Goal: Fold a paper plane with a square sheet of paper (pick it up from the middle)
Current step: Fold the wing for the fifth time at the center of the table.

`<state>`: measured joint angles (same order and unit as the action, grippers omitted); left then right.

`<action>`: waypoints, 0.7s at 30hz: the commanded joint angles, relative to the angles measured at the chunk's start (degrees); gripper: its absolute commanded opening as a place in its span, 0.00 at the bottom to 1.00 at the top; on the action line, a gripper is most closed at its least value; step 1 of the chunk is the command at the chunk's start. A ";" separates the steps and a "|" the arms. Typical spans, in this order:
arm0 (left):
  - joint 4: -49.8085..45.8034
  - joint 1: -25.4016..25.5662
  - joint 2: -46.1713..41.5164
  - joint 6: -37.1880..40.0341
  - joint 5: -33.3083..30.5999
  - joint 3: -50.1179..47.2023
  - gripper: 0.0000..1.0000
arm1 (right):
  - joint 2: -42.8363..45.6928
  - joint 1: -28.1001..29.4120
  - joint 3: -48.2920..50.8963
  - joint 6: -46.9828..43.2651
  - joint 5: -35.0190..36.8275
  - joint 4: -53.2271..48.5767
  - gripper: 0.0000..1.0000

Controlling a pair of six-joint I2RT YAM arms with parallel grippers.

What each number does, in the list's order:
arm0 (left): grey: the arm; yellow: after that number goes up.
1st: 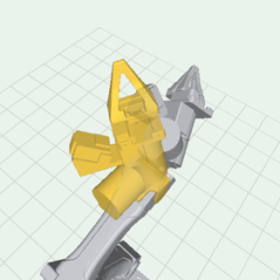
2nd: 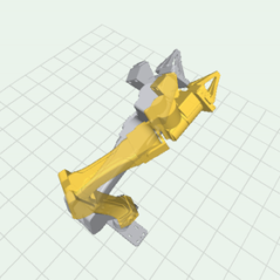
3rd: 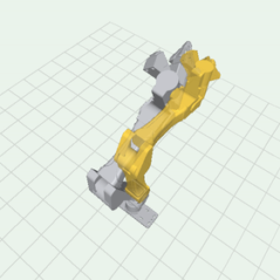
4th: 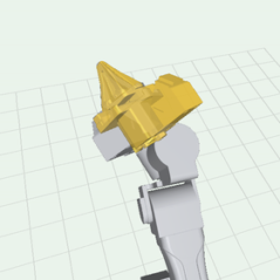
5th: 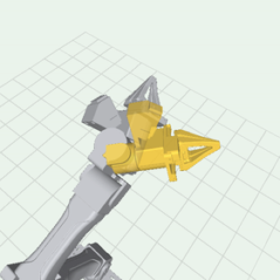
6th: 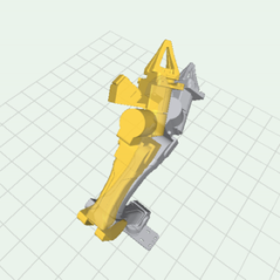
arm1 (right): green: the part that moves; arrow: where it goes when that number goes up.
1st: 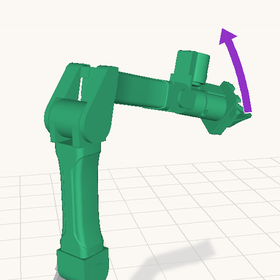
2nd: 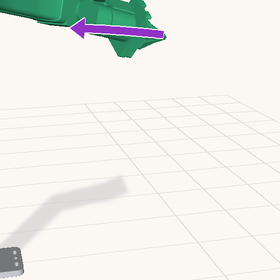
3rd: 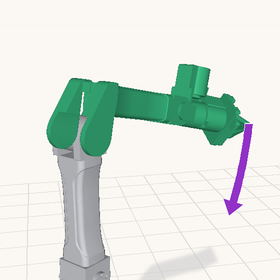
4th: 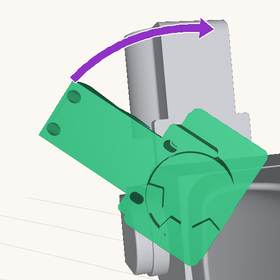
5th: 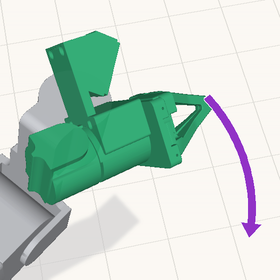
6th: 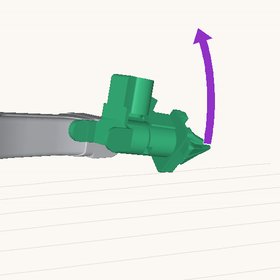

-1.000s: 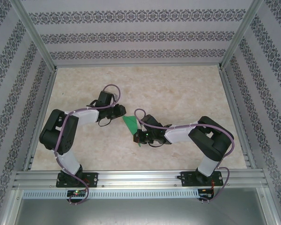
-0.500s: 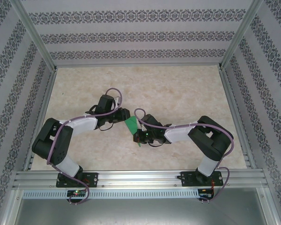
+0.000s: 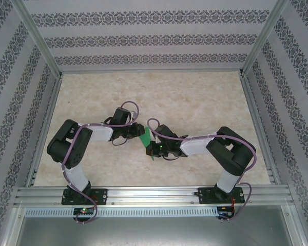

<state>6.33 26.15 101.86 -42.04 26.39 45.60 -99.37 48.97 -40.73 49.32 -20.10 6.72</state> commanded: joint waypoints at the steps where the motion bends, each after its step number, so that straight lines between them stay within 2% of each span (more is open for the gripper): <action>1: -1.16 -2.26 1.75 2.40 -3.82 2.21 0.28 | -3.02 0.42 2.98 -1.68 2.52 -7.82 0.00; 11: -2.56 -5.41 4.22 4.11 -2.05 4.56 0.28 | -3.11 0.42 4.26 -0.73 2.39 -6.03 0.00; 21: -7.02 -7.46 1.85 6.37 -1.95 7.87 0.29 | -3.42 0.42 3.95 -0.63 2.27 -5.56 0.00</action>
<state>1.54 19.79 104.60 -37.98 25.39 51.88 -99.15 48.97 -39.59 49.36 -20.05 8.80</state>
